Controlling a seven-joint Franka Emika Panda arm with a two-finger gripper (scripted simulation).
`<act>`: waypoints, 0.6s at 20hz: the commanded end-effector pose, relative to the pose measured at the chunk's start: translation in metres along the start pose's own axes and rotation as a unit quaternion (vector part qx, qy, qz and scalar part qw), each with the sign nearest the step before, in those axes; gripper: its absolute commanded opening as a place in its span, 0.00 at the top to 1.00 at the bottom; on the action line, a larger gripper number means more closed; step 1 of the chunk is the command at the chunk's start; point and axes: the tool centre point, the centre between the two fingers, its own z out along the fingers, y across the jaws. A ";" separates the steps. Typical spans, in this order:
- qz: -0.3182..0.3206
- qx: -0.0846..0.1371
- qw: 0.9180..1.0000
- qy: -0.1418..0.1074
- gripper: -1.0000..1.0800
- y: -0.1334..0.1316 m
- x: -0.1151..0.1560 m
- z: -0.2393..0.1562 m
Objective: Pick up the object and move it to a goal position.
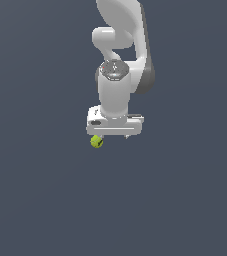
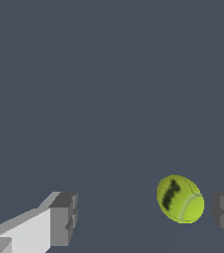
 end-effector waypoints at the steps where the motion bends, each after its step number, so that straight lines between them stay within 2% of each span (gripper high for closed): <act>1: 0.000 0.000 1.000 0.000 0.04 0.000 0.000 0.000; 4: 0.004 -0.001 1.000 0.006 0.04 0.005 0.003 -0.005; 9: 0.025 -0.003 0.999 0.031 0.04 0.026 0.015 -0.027; 12: 0.029 -0.003 0.999 0.033 0.04 0.027 0.017 -0.030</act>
